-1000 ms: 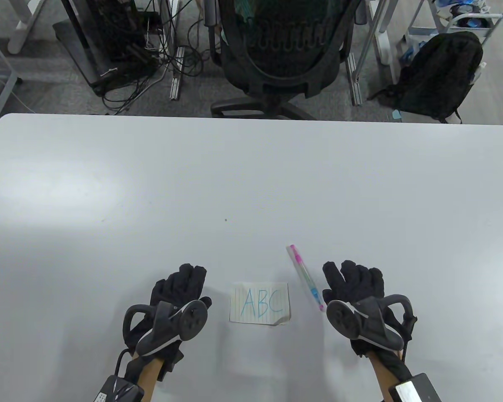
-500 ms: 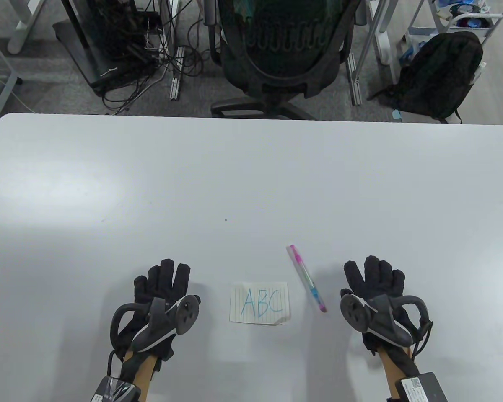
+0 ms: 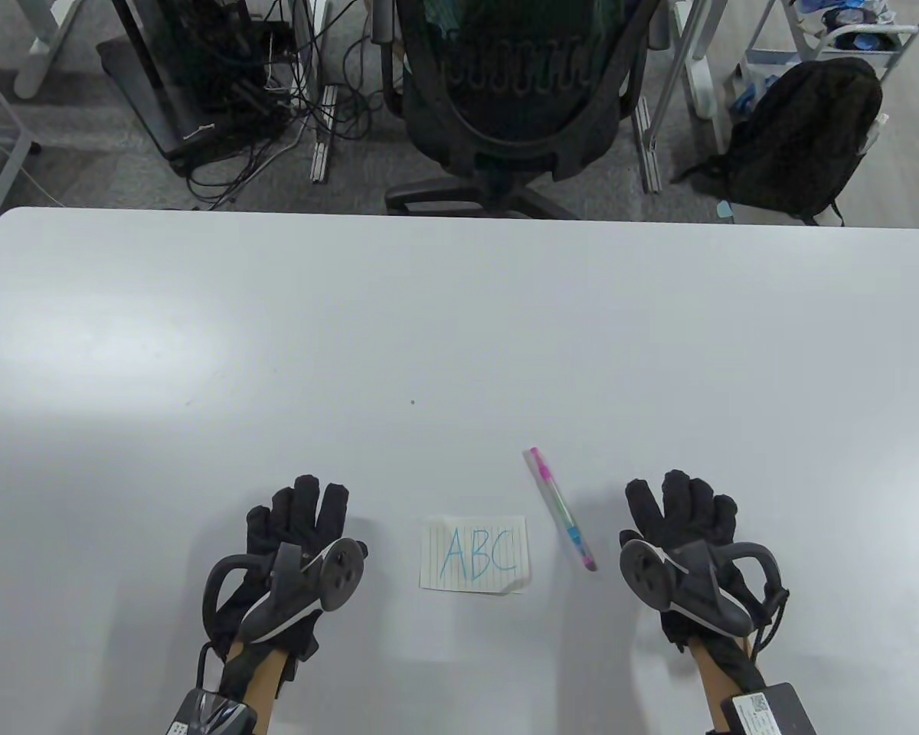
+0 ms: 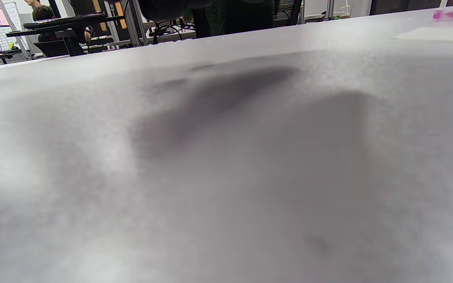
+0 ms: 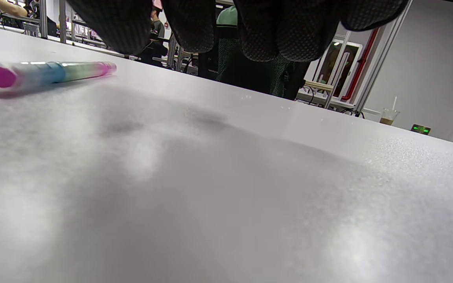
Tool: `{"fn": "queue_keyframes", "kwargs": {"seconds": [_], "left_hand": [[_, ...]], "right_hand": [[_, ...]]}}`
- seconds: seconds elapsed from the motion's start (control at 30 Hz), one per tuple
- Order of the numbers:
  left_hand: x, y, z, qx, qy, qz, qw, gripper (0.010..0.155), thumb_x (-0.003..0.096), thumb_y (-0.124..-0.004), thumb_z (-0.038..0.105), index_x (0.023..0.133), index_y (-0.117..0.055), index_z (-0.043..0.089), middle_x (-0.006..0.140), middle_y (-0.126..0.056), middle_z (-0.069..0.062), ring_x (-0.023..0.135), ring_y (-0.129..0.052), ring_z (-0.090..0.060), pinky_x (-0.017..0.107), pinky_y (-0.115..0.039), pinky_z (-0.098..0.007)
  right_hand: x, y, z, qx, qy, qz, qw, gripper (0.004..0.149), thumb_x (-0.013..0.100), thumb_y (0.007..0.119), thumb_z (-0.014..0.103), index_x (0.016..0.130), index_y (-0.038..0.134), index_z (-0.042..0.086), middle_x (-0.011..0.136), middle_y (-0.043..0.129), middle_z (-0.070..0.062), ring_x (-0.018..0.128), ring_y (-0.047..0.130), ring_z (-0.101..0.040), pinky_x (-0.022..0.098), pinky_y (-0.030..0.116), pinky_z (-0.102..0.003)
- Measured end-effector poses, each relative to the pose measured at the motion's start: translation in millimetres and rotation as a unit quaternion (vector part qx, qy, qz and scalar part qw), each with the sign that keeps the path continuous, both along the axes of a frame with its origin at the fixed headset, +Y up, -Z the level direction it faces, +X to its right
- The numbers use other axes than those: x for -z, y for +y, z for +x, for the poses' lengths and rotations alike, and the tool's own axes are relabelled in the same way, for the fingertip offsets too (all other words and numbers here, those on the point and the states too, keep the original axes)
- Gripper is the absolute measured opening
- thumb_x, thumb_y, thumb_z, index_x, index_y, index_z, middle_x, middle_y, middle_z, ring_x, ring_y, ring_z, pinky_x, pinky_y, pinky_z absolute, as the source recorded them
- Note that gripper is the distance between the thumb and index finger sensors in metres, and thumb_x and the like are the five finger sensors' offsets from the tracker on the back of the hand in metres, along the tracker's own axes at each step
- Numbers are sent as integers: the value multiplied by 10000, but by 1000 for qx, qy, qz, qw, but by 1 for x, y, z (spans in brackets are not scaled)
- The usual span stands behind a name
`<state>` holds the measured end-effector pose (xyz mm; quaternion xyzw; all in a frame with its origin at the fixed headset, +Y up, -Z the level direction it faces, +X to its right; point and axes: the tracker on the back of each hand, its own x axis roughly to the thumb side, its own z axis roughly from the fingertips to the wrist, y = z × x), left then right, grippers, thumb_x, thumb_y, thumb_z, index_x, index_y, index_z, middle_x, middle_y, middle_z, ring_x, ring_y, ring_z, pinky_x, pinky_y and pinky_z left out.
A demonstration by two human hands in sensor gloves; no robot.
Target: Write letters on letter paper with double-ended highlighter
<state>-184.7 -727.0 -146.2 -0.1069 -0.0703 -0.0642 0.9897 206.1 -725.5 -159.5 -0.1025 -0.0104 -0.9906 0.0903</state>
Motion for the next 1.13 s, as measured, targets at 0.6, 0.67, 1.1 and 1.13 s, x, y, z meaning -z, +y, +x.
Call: {"fn": "queue_keyframes", "kwargs": {"seconds": [0.6, 0.67, 1.1, 1.13], "left_hand": [[0, -1, -1, 7, 4, 2, 1000, 755, 583, -479, 565, 1210, -302, 186, 1260, -279, -211, 1157, -441, -455, 809, -431, -680], [-1, -1, -2, 5, 4, 2, 1000, 754, 583, -479, 565, 1211, -303, 186, 1260, -278, -213, 1157, -441, -455, 809, -431, -679], [-1, -1, -3, 14, 7, 0, 1000, 755, 583, -480, 565, 1211, -307, 183, 1260, -280, -215, 1156, -441, -459, 808, -430, -681], [-1, -1, -3, 15, 7, 0, 1000, 754, 583, -480, 565, 1210, -308, 183, 1259, -281, -215, 1155, -442, -459, 808, -430, -681]], "right_hand": [[-1, 1, -5, -10, 6, 2, 1000, 643, 561, 624, 442, 1122, 519, 147, 1102, 530, -391, 945, 566, -636, 647, 474, -771], [-1, 1, -5, -10, 5, 2, 1000, 645, 559, 625, 444, 1122, 519, 147, 1101, 531, -392, 946, 565, -636, 647, 474, -770], [-2, 1, -6, -23, 1, 5, 1000, 666, 560, 619, 453, 1131, 491, 136, 1100, 522, -403, 942, 560, -644, 644, 469, -775], [-2, 1, -6, -24, 1, 5, 1000, 666, 560, 619, 453, 1131, 491, 135, 1099, 523, -403, 941, 561, -646, 643, 470, -775]]}}
